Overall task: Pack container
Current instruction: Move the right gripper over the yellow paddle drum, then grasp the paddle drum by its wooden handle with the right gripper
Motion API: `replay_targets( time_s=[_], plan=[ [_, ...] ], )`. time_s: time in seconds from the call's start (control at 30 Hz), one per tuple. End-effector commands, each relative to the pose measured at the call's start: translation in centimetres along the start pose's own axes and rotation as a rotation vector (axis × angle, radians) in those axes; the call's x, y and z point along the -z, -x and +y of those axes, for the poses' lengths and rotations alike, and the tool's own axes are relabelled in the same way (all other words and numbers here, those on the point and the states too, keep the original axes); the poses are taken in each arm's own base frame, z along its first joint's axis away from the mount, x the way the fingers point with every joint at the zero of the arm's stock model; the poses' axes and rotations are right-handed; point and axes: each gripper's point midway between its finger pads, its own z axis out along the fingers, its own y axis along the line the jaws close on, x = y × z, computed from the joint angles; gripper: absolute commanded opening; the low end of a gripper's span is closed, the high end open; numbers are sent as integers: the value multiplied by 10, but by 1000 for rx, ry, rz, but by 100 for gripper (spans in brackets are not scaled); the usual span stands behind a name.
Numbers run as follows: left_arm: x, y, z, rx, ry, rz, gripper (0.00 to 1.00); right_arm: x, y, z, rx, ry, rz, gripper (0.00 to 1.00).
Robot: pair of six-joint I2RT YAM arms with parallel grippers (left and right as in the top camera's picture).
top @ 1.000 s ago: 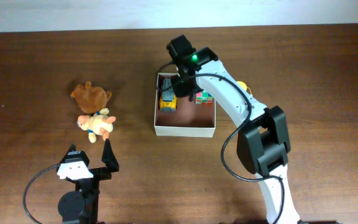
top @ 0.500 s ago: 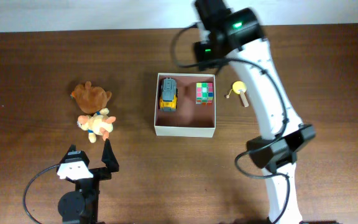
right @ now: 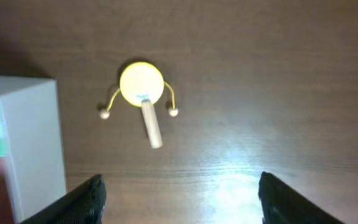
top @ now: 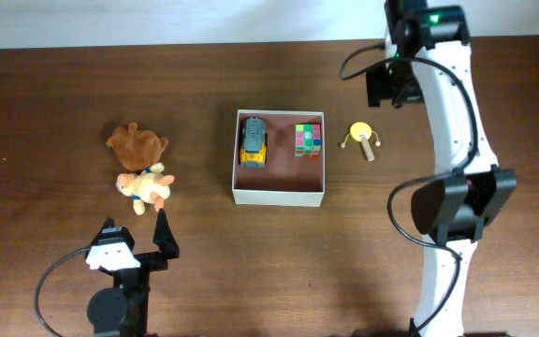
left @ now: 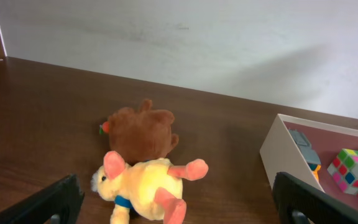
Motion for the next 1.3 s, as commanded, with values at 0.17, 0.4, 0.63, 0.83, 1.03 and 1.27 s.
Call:
replay_targets(
  time_s=[0.17, 0.4, 0.63, 0.83, 1.03, 1.27],
  plan=[
    [0, -1, 0, -20, -3, -1, 99, -99, -47, 13, 62, 58, 184, 73],
    [0, -2, 0, -20, -4, -1, 99, -112, -52, 30, 120, 152, 184, 73],
    [0, -2, 0, -20, -3, -1, 99, -127, -50, 33, 176, 166, 155, 68],
    [0, -2, 0, -20, -4, -1, 99, -147, -53, 38, 175, 184, 133, 64],
    [0, -2, 0, -20, -4, -1, 99, -152, -49, 39, 171, 182, 110, 62],
    [0, -1, 0, -20, -4, -1, 99, -153, -40, 39, 144, 176, 75, 51]
  ],
)
